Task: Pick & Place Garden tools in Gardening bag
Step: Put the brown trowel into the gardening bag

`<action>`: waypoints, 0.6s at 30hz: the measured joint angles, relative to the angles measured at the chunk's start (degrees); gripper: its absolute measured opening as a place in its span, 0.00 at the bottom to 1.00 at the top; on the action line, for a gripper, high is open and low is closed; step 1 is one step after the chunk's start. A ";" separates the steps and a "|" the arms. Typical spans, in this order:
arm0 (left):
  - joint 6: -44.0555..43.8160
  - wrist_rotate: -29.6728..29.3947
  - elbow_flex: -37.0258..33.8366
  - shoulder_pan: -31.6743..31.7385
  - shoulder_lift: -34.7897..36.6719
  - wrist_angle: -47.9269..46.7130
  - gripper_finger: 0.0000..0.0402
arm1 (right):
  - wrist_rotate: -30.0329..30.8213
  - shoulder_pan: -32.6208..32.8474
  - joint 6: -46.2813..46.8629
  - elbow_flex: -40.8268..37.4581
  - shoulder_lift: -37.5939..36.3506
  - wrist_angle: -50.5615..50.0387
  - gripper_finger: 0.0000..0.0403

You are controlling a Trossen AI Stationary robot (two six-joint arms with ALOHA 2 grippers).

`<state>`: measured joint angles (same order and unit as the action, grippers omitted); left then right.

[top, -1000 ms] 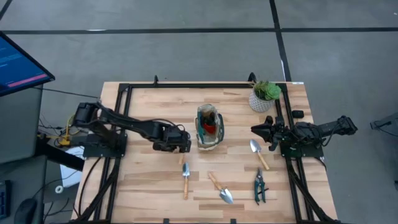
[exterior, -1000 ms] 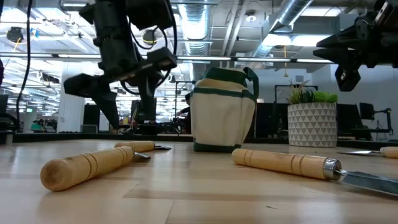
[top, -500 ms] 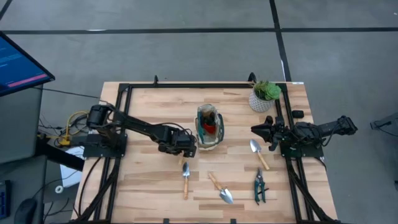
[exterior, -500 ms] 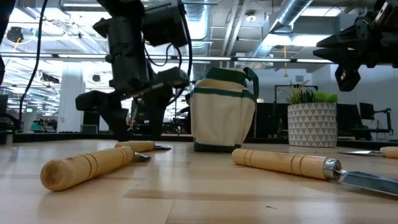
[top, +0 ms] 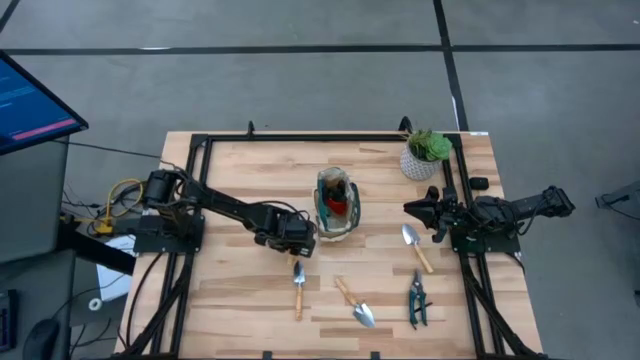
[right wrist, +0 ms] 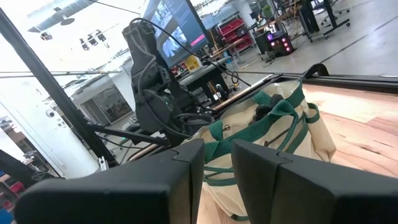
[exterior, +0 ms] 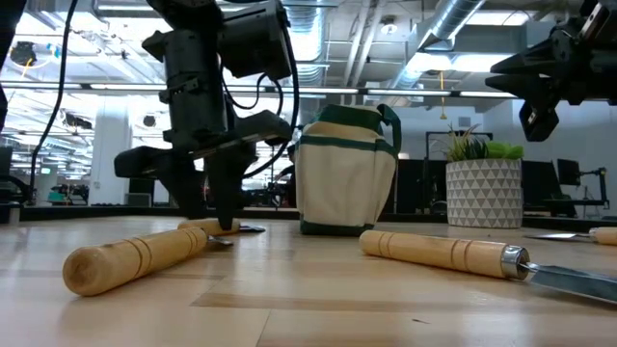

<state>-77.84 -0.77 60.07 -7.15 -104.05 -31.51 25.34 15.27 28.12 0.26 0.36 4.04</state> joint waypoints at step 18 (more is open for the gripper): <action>4.32 0.07 -1.53 -0.29 0.35 -1.11 0.02 | 0.00 0.02 -0.15 0.00 0.00 0.00 0.19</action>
<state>-73.52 -0.69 58.54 -7.45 -103.70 -32.62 25.34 15.29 27.97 0.26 0.36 4.04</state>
